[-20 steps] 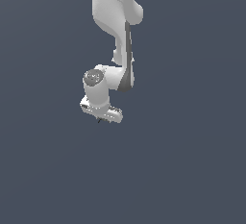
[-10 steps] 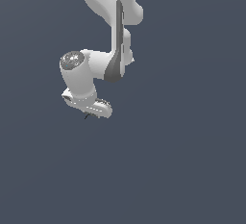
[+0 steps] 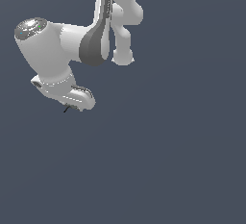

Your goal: Pick up the object and move it to a goal position.

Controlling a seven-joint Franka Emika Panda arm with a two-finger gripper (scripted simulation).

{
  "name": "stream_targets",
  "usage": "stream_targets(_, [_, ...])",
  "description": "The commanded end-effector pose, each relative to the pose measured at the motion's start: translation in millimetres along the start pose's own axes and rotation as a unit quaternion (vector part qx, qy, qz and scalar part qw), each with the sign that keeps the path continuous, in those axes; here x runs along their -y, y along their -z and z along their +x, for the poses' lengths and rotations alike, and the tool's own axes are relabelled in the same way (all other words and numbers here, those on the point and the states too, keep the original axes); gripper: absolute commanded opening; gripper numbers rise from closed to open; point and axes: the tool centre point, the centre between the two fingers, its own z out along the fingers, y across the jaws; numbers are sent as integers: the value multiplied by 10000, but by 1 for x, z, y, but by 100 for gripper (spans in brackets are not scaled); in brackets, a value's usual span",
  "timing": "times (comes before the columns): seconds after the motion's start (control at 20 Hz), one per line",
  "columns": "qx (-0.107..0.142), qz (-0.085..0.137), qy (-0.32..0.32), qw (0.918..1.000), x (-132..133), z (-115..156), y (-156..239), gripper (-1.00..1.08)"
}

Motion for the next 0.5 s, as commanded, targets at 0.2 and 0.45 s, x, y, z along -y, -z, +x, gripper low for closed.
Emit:
stream_targets(0.2, [6, 0, 7, 10000, -16, 18, 39, -100])
stream_targets(0.45, [6, 0, 7, 10000, -23, 26, 54, -100])
